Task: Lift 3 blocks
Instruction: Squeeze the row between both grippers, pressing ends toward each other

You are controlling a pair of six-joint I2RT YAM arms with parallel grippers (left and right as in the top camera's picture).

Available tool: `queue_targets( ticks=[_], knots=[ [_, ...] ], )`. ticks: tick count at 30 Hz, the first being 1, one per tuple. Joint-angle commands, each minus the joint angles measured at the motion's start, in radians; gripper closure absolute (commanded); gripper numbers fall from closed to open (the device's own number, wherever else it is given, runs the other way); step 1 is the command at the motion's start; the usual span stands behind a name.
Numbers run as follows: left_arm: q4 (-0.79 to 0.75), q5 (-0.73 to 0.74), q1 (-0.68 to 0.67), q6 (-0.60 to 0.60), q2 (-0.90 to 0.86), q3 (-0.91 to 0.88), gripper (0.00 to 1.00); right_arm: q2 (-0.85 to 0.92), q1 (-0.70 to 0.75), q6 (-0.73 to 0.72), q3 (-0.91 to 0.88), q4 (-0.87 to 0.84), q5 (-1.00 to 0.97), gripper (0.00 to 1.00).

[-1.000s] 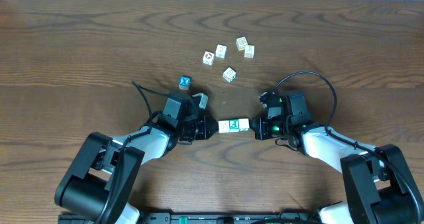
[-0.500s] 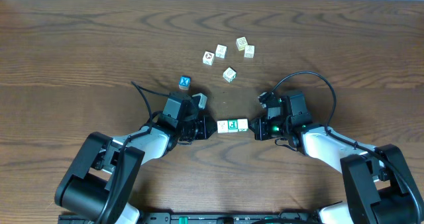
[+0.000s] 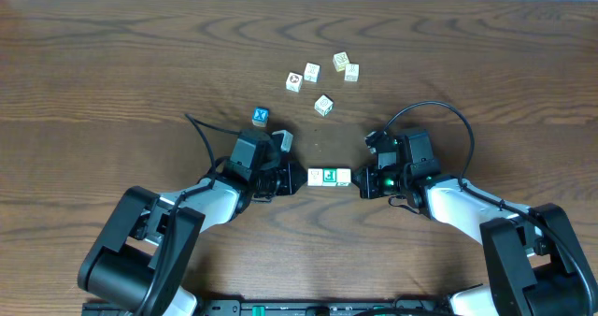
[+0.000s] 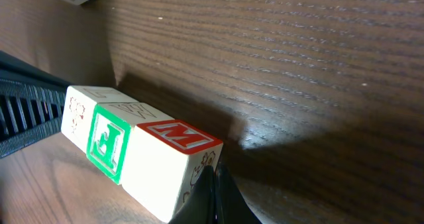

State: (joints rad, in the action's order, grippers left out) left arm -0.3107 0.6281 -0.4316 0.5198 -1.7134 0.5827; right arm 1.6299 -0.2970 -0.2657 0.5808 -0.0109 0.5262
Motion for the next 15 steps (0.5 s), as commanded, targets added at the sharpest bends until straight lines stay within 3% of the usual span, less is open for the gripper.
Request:
queue_targets(
  ticks=[1, 15],
  knots=[
    [-0.013, 0.053, -0.037, -0.01, -0.01, 0.007, 0.92, 0.006, -0.026, 0.015, 0.0, 0.0, 0.108, 0.99],
    [-0.013, 0.053, -0.052, -0.01, -0.01, 0.007, 0.93, 0.006, -0.026, -0.1, 0.001, 0.003, 0.115, 0.99]
  ],
)
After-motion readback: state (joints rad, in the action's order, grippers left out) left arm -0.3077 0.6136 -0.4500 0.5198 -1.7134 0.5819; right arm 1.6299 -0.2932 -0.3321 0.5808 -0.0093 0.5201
